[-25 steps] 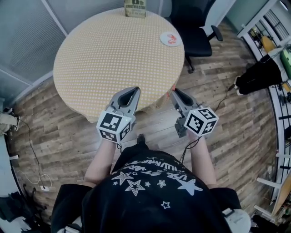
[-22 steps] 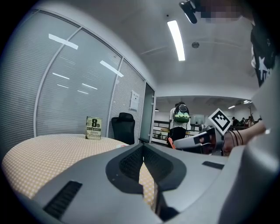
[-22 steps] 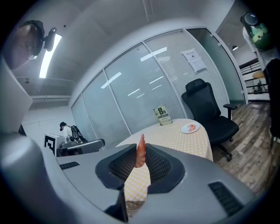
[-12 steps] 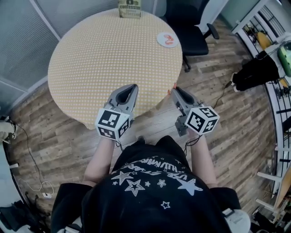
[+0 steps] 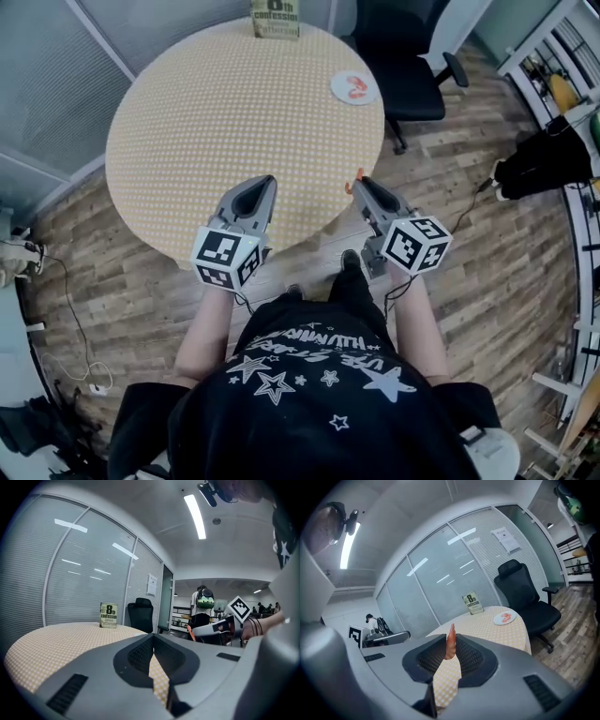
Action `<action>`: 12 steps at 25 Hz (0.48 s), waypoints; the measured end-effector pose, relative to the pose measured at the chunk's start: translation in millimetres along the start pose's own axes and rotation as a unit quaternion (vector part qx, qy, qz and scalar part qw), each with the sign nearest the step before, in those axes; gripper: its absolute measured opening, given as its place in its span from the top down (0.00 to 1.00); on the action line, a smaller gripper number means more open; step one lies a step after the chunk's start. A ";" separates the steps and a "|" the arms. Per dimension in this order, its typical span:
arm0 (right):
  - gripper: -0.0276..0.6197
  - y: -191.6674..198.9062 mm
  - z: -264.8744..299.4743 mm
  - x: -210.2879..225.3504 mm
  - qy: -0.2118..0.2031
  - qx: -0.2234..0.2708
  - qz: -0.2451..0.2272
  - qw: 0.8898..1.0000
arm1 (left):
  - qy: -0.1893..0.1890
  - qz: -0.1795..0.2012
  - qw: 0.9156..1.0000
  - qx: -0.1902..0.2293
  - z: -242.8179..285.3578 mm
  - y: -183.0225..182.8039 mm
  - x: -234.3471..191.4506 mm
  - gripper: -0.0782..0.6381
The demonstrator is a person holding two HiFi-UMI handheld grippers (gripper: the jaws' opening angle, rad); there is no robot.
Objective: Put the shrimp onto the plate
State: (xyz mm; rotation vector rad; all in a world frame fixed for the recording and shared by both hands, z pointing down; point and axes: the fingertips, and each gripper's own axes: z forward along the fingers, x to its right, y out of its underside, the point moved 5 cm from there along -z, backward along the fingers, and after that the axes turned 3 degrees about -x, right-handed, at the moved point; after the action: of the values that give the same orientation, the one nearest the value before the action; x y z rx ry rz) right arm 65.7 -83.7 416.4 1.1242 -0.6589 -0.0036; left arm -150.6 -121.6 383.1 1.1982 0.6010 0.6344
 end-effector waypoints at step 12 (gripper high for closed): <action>0.86 -54.1 29.0 86.3 -0.053 -0.023 0.007 0.998 | -0.060 -0.008 0.998 -0.004 73.7 -24.2 16.4 0.88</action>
State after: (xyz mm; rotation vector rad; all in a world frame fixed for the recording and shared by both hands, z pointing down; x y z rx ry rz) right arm 138.8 -160.2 420.9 1.0809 -0.7574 -0.0650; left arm -83.4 -163.1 377.1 1.2144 0.5065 0.5461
